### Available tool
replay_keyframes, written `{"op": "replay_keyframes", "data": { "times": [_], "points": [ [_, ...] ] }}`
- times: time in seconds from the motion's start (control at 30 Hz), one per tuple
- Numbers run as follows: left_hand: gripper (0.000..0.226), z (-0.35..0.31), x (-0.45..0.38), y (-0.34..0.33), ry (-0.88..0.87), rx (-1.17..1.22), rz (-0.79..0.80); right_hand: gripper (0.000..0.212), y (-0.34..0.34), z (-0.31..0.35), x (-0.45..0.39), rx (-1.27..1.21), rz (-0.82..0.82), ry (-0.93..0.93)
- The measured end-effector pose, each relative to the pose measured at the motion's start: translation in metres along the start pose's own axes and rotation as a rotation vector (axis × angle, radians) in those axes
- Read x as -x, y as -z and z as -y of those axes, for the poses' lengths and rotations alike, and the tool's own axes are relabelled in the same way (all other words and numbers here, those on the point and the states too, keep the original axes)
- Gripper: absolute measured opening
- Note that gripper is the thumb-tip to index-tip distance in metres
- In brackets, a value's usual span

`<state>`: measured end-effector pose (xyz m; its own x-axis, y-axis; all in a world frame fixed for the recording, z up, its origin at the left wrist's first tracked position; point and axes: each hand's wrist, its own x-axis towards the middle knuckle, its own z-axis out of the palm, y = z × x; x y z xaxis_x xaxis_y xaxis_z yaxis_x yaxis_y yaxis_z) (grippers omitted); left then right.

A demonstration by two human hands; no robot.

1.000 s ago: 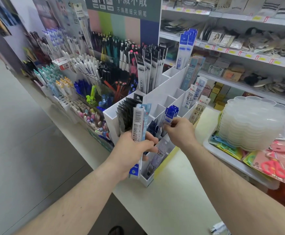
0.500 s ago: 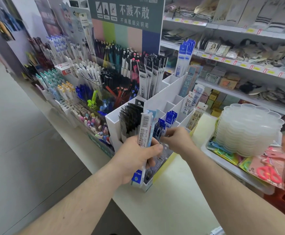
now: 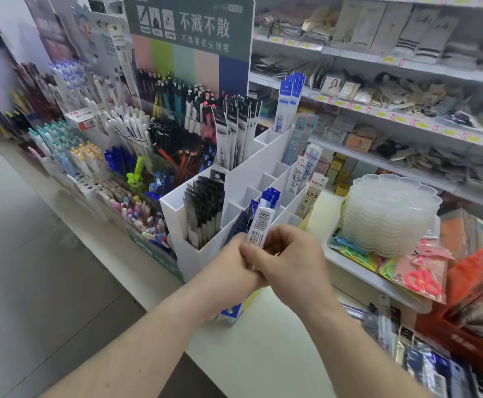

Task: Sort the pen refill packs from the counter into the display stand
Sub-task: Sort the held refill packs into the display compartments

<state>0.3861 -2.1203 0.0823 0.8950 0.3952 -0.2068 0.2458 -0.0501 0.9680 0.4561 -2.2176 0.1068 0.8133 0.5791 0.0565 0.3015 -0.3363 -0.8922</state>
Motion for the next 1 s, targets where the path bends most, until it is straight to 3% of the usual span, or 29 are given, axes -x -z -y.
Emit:
{"op": "replay_keyframes", "data": {
  "times": [0.07,0.17,0.27,0.5,0.73,0.87,1.0],
  "points": [
    [0.050,-0.002,0.002,0.004,0.021,0.025,0.016,0.016,0.005,-0.001,-0.002,-0.126,0.038,-0.057],
    [0.053,-0.007,0.004,0.010,0.149,0.262,0.096,0.019,0.019,-0.002,-0.003,-0.516,0.040,-0.225],
    [0.036,-0.009,0.005,0.013,0.209,0.508,0.096,0.015,0.028,-0.002,-0.003,-0.630,0.022,-0.270],
    [0.027,-0.008,0.009,0.019,0.172,0.470,0.084,0.009,0.039,-0.009,-0.003,-0.828,0.031,-0.251],
    [0.028,-0.006,0.010,0.020,0.151,0.448,-0.058,0.020,0.029,-0.004,0.002,-0.740,0.109,-0.274],
    [0.023,-0.005,0.010,0.015,0.085,0.353,-0.096,0.011,0.021,0.001,0.001,-0.593,0.145,-0.270],
    [0.023,-0.005,0.011,0.011,-0.009,0.206,-0.139,0.004,0.017,0.004,-0.001,-0.347,-0.039,-0.141]
  ]
}}
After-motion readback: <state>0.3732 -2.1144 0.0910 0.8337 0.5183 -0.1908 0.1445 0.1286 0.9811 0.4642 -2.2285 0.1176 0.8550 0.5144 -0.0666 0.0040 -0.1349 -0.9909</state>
